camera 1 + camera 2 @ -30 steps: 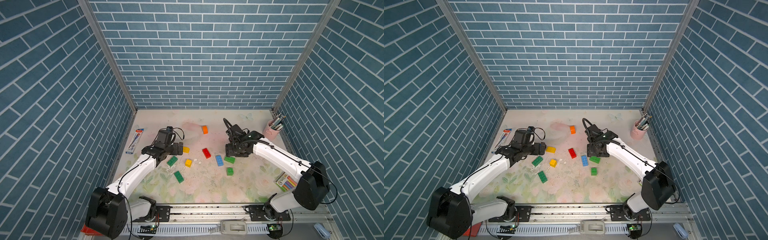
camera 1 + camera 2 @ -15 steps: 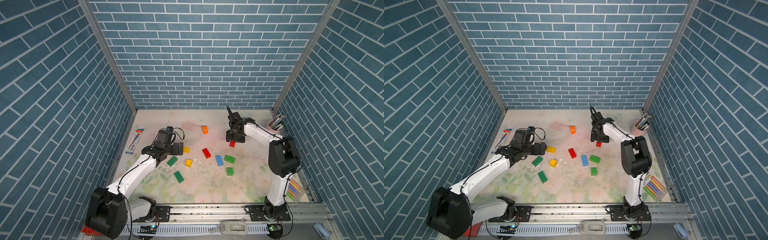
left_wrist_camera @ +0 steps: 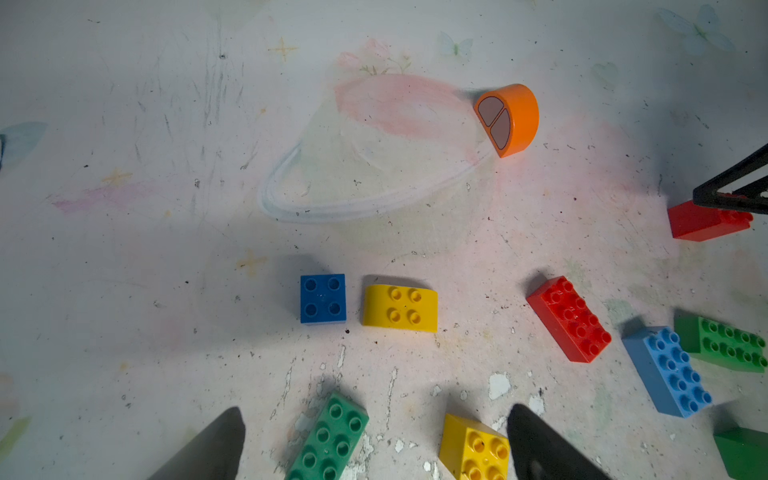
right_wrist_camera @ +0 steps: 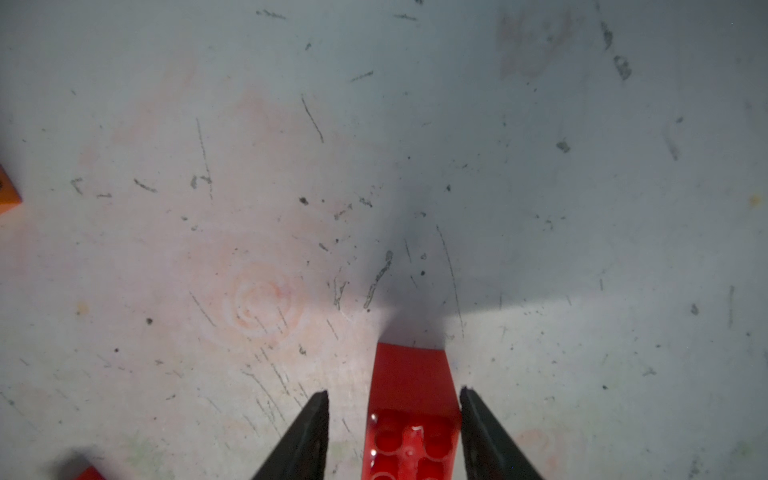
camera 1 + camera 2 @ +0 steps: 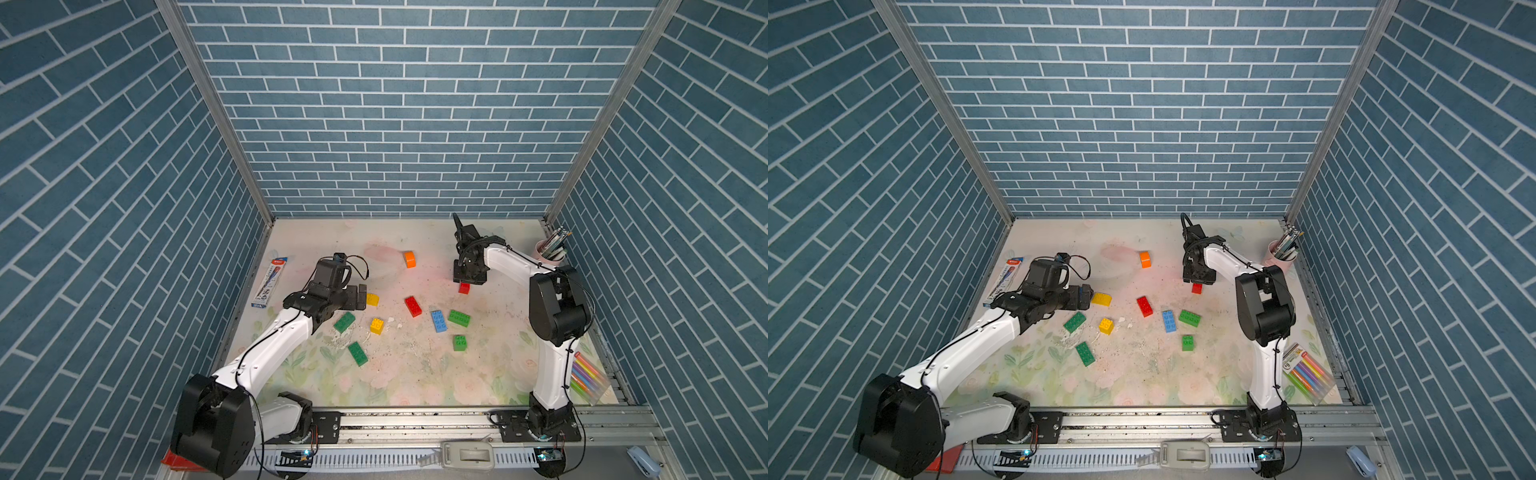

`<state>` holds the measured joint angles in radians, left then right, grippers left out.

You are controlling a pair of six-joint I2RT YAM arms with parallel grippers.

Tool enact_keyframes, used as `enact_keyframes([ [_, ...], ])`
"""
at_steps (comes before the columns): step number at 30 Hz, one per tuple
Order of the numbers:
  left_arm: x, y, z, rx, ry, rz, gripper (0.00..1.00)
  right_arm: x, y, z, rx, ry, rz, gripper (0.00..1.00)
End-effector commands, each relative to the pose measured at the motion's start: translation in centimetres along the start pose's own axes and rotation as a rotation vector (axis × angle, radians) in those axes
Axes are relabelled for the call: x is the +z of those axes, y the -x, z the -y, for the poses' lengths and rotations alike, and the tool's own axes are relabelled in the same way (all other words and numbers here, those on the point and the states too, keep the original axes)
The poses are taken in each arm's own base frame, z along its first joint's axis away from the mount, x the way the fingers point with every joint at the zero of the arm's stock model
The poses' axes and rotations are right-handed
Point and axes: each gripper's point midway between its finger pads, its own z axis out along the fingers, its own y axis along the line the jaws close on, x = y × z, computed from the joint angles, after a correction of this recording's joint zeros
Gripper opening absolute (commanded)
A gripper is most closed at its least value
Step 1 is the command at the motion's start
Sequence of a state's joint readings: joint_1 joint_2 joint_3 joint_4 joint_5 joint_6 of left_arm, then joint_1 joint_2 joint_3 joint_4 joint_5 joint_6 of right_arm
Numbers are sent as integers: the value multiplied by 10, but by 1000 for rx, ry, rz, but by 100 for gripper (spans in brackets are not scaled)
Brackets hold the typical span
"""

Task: Assemble an ice cream with lego
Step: Pick up the lego brick from the center of the board.

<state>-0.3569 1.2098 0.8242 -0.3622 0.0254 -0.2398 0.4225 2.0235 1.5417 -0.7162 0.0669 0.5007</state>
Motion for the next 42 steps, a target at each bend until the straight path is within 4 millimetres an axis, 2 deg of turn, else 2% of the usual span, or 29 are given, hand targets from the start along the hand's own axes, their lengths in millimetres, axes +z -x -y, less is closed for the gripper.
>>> enact_keyframes([
  [1,-4,-1,-1,3,7,4,100,8,-9,7,27,-22,-30,51],
  [11,-3,-1,-1,1,8,2,100,10,-13,11,33,-36,-30,49],
  [18,-3,-2,-2,-2,13,2,99,4,-13,14,35,-42,-12,30],
  [24,-2,-1,3,-14,-15,1,99,-27,-23,19,1,-32,5,18],
  [27,1,0,11,-37,-57,3,100,-46,-43,23,-18,-5,-2,14],
  [35,16,-1,33,-58,-175,-17,100,-92,-114,23,-74,59,-33,10],
  [42,21,-4,56,-83,-308,-49,99,-105,-163,14,-109,84,-62,8],
])
